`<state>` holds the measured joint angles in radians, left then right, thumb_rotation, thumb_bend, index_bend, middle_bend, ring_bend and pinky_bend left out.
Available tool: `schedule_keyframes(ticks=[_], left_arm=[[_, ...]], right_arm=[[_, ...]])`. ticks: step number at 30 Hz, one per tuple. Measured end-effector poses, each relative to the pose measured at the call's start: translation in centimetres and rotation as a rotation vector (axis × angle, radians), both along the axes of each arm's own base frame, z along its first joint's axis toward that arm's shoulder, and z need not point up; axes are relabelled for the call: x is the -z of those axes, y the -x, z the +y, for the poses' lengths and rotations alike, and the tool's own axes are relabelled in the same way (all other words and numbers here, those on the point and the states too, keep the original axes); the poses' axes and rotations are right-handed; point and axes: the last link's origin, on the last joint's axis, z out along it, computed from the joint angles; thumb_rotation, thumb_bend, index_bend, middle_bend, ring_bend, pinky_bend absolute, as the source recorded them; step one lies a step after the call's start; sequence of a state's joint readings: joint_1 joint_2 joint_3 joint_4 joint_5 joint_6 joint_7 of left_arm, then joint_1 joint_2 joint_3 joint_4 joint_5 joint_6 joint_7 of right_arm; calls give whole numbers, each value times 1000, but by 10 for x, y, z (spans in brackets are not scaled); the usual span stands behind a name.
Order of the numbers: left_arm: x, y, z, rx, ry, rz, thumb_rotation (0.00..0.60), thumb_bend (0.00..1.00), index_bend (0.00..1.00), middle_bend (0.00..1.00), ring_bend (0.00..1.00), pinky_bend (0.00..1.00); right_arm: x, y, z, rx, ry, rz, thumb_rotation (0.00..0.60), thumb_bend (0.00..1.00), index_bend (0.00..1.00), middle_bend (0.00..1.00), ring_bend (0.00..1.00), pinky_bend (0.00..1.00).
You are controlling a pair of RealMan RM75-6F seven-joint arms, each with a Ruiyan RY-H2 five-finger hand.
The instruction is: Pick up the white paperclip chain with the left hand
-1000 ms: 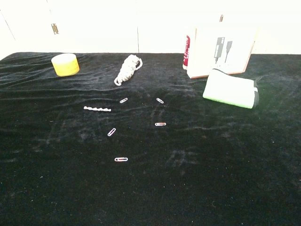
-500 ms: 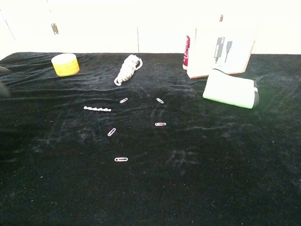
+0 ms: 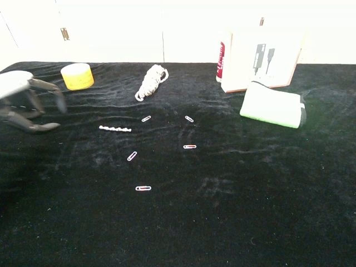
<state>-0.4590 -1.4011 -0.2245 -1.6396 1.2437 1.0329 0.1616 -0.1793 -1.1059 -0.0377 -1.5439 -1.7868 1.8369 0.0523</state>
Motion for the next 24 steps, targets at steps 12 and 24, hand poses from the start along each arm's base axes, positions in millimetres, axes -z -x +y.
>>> schedule_keyframes(ticks=[12,24], left_arm=[[56,-41,46,-79,30,-90,600,390,456,1000,1000,1000],[75,-46,77,-81,53,-68,600,396,484,1000,1000,1000]], right_arm=[[-4,4,-7,7,-23,-29,600,92,0,0,0,0],[-24,4,1,-61,90,-98,600,92,0,0,0,0]])
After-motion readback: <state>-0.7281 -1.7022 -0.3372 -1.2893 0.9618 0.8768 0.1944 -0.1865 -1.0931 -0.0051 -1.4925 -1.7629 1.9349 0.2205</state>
